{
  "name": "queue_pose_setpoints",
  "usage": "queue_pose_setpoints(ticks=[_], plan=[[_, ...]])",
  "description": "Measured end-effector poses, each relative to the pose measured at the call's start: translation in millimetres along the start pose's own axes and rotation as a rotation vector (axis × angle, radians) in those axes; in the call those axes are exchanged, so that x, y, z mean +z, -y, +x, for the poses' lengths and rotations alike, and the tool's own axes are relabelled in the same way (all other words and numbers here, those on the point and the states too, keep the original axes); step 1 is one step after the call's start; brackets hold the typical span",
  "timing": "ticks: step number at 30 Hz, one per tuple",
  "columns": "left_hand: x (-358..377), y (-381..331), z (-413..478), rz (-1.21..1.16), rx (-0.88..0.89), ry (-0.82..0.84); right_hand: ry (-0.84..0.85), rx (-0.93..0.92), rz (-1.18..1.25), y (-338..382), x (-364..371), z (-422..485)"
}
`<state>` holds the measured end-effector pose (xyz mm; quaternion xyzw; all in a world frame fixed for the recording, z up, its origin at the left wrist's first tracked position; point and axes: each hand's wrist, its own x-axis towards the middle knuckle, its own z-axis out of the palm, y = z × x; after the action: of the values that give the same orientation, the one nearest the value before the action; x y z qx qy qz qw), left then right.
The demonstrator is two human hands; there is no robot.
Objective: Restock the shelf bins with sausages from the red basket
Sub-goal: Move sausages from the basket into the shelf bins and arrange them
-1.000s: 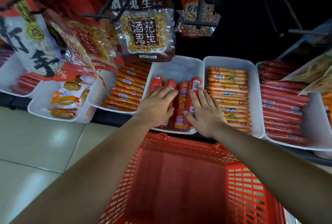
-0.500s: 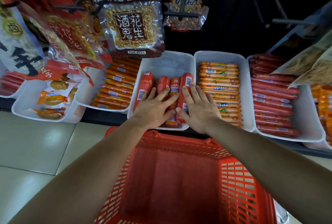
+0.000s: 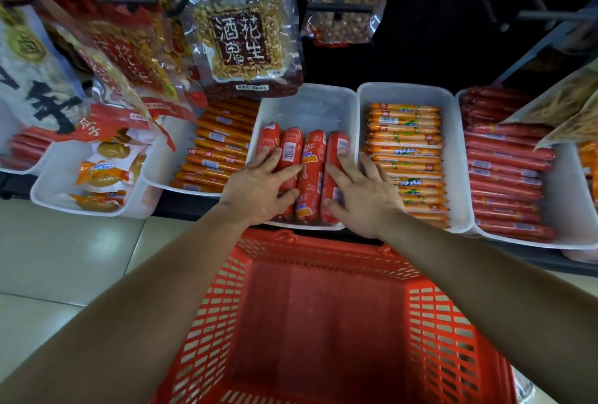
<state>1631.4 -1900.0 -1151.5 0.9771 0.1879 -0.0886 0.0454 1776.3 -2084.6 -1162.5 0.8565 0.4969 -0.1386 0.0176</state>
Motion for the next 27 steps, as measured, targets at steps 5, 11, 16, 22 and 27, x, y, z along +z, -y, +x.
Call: queue_pose_setpoints(ticks=[5, 11, 16, 22, 27], plan=[[5, -14, 13, -0.100, -0.074, 0.006, -0.076, -0.012, -0.014, -8, -10, 12], [7, -22, 2, -0.018, -0.123, 0.091, 0.006, 0.030, 0.028, -5, -5, 8], [-20, -17, 3, -0.052, -0.133, -0.062, -0.203, 0.029, 0.006, -4, -21, 10], [-12, 1, 41, -0.138, -0.167, 0.021, -0.027, 0.003, -0.016, -6, -13, 49], [-4, 10, 62, -0.149, -0.159, -0.043, -0.034, 0.055, -0.041, -2, -25, 90]])
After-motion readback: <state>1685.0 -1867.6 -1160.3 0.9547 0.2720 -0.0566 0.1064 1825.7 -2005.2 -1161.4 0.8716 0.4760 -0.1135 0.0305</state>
